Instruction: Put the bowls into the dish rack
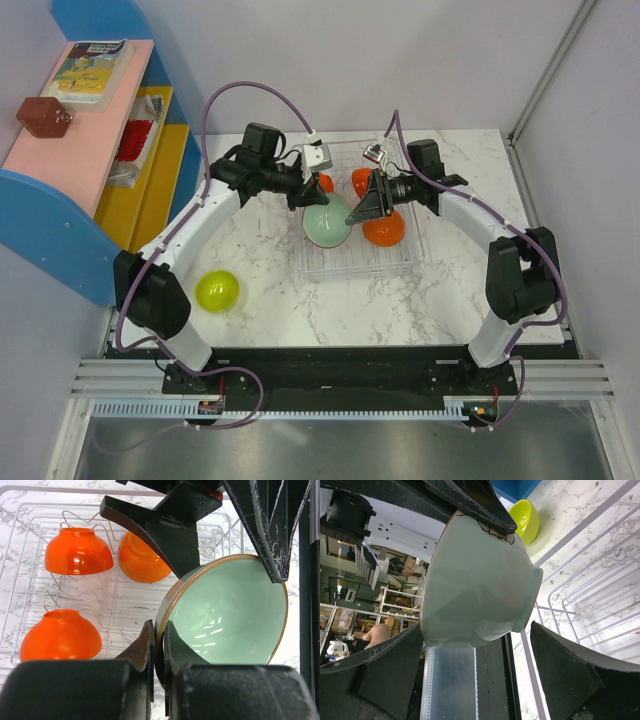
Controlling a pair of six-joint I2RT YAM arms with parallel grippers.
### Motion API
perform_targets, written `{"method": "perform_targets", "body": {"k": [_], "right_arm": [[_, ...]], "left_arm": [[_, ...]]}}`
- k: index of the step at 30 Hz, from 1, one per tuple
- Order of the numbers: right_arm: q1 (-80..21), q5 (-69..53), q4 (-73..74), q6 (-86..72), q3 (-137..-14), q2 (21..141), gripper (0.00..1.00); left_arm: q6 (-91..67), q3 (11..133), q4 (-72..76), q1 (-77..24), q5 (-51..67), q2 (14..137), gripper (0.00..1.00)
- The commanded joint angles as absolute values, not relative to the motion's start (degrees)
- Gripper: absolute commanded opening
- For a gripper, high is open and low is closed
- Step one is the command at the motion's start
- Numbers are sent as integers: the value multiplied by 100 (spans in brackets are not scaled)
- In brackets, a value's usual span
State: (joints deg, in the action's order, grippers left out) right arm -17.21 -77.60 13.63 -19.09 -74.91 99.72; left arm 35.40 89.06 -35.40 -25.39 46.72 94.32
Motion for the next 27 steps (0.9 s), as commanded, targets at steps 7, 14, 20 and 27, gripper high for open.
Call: {"method": "perform_targets", "body": {"k": [7,14,20,27], "right_arm": [[-1705,-7954,1090,-1723,-7585,10028,94],[-1696,-7858,1064,-1723,-7585,9958,94],[-1705,-7840,1037,-1740,-7576,9949,94],[-1696,-7849,1037,-1740,-7576,9914,91]], "left_arm": [[3349,9158,-3243,-2610,5106,9193,2],[3366,9044,-3269,-2707,5089,9193,2],[3419,8965,-3313,-2812,5045,9202,2],[3463,8947,-3366,-2856,5028,9229,2]]}}
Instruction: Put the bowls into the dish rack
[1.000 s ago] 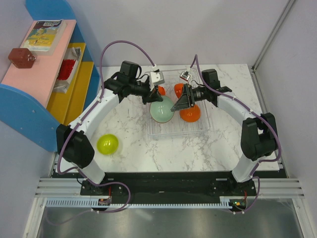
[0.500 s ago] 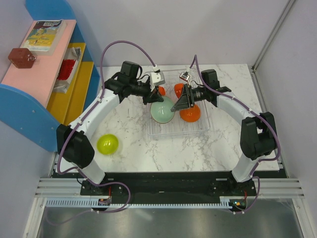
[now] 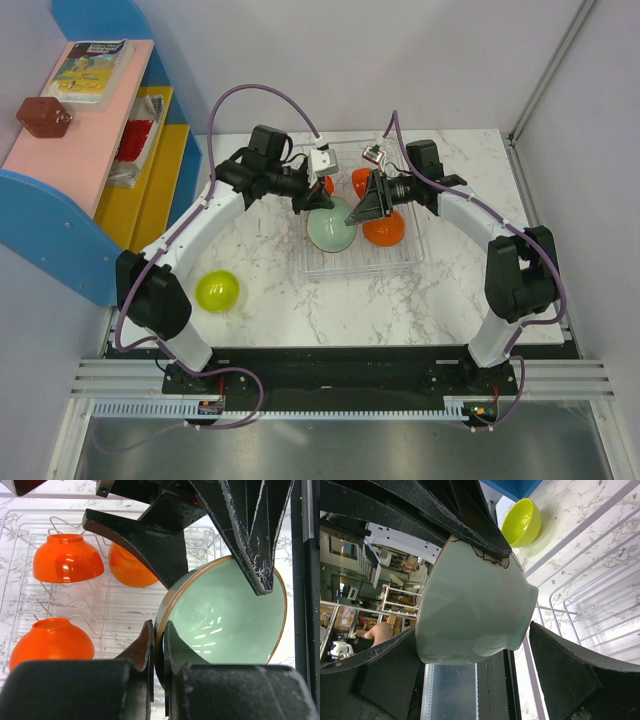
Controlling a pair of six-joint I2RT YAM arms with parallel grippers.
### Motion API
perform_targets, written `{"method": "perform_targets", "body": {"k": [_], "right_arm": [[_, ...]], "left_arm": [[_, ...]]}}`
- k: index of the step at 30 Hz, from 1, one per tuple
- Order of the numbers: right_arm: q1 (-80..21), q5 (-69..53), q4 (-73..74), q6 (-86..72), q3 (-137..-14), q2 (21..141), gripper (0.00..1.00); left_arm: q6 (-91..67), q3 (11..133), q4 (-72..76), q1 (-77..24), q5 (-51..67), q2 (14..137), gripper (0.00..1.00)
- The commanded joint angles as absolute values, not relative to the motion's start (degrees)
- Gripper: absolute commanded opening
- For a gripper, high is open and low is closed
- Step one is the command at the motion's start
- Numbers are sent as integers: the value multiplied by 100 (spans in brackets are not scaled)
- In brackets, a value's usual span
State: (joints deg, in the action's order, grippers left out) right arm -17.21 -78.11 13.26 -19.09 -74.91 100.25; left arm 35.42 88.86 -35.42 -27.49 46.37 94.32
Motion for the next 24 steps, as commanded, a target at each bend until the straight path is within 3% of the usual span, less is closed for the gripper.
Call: {"method": "perform_targets", "body": {"k": [1,3,5,8,9,11,16,17,21,22,23,24], "right_arm": [[-1705,-7866,1028,-1732,-7567,9914,89],[-1696,-7892,1028,-1723,-7567,9914,85],[-1696,-7927,1028,-1731,-7567,9923,74],[-1696,-8007,1020,-1731,-7576,9932,44],[-1696,-8007,1020,-1731,-7567,9923,18],[-1688,-8007,1020,-1731,-7567,9932,0],[-1679,-7989,1028,-1749,-7532,9923,0],[-1679,-7963,1020,-1749,-7532,9923,0],[-1661,-7806,1020,-1749,-7480,9897,0],[-1644,-7770,1020,-1749,-7471,9896,0],[-1644,-7709,1020,-1766,-7462,9896,0],[-1626,-7630,1011,-1784,-7445,9888,0]], "left_arm": [[3463,8939,-3366,-2856,5019,9229,2],[3489,8930,-3366,-2856,5001,9229,2],[3489,8930,-3375,-2856,4975,9220,2],[3498,8947,-3375,-2856,4931,9220,2],[3498,8947,-3384,-2865,4922,9228,2],[3498,8965,-3393,-2856,4896,9220,2],[3446,8991,-3384,-2848,4878,9220,3],[3428,9000,-3392,-2848,4895,9211,14],[3358,9052,-3392,-2778,4974,9167,35],[3305,9061,-3384,-2743,5018,9158,44],[3287,9070,-3384,-2707,5062,9141,61],[3261,9070,-3384,-2585,5141,9097,66]]}}
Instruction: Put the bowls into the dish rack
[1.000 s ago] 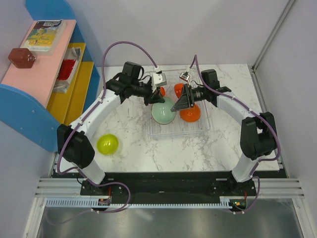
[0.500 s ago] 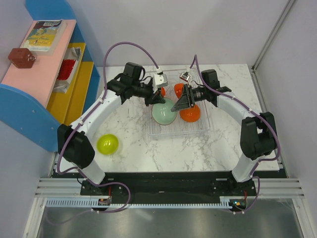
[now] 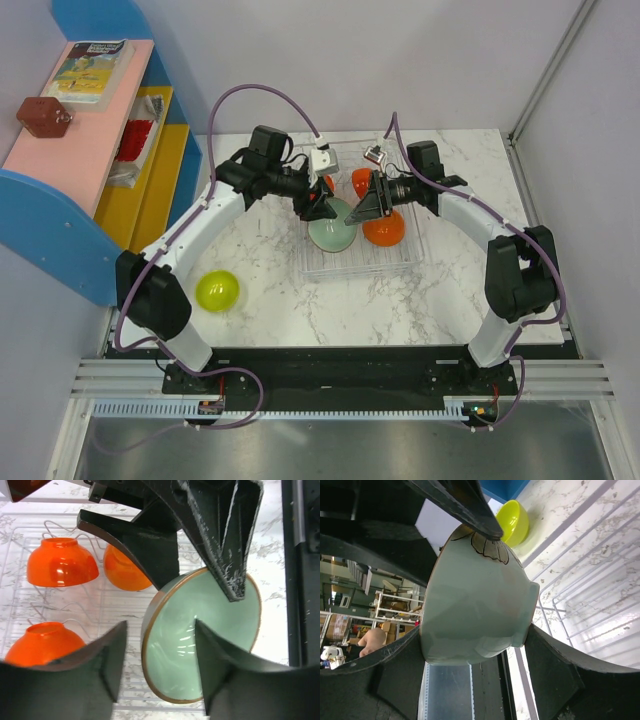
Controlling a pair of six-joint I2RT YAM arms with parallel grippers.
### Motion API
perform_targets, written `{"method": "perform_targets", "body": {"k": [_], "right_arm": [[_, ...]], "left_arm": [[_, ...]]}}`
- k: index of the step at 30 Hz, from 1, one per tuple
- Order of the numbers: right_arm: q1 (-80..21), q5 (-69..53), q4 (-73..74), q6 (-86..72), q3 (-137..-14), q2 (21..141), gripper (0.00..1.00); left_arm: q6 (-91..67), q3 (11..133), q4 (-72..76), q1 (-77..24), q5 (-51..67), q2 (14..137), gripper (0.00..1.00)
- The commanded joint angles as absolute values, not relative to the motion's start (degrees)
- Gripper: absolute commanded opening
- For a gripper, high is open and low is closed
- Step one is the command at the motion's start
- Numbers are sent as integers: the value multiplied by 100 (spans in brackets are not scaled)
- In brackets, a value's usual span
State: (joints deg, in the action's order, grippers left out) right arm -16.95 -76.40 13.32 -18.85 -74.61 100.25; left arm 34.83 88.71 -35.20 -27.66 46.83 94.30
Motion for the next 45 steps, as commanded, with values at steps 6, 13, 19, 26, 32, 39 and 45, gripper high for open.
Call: {"method": "perform_targets", "body": {"k": [6,13,19,26,32,39,45], "right_arm": [[-1591,-6998,984,-1846,-7383,9791,0],[-1600,-5409,1659,-1345,-7576,9554,0],[-1792,-3765,2328,-844,-8067,9580,0],[-2478,-2070,2970,-185,-8569,9694,0],[-3225,-854,3427,535,-9052,9914,0],[-3910,658,3665,1203,-9430,10327,0],[-4490,1783,3665,1897,-9597,10678,0]], "left_arm": [[3094,8799,-3384,-1785,5528,8755,92],[2962,7596,-3401,-854,5055,7518,98],[2822,6303,-3375,-125,3905,6322,100],[2426,5230,-3094,536,3129,5433,100],[2233,4861,-2857,817,2900,5203,100],[2153,4781,-2777,923,2812,5142,100],[2127,4729,-2769,967,2839,5159,100]]}}
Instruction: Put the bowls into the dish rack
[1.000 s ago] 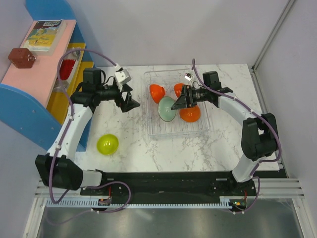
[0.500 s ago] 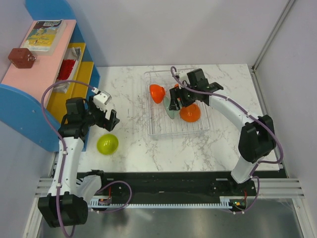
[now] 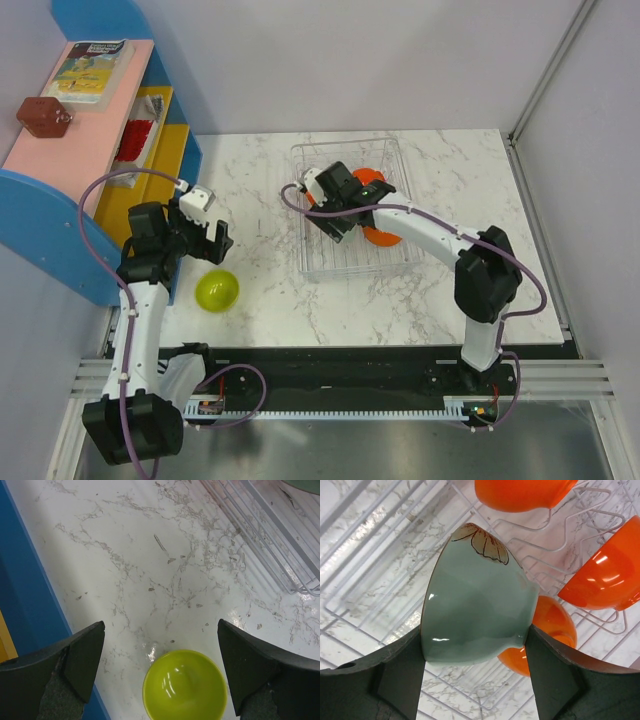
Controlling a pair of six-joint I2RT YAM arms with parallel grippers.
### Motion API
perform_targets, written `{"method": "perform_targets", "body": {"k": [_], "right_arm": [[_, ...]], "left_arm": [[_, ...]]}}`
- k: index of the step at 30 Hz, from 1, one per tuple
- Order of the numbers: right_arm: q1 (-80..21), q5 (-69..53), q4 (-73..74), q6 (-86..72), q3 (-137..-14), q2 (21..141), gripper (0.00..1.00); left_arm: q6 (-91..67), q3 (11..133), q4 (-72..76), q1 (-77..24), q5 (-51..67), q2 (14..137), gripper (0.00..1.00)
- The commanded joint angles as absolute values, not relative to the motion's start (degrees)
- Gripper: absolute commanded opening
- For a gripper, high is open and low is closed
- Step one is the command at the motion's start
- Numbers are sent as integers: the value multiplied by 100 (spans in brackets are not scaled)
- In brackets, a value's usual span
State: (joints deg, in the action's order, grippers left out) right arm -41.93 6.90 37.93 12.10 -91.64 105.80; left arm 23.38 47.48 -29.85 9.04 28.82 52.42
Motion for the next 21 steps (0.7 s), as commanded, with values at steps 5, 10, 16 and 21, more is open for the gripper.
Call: {"method": "perform_targets", "body": {"k": [5,10,16,21], "right_arm": [[-4702,2328,3674,2364,-9756,10924,0],[-4974,2838,3639,2793,-9826,11197,0],[-5159,3138,3612,3111,-9835,11478,0],[-5247,3208,3568,3366,-9844,11654,0]], "left_arm": [[2101,4720,-2777,1011,2839,5159,100],[2101,4711,-2777,1046,2865,5168,100],[2109,4720,-2812,1090,2944,5186,100],[2101,4720,-2821,1142,3006,5194,100]]}}
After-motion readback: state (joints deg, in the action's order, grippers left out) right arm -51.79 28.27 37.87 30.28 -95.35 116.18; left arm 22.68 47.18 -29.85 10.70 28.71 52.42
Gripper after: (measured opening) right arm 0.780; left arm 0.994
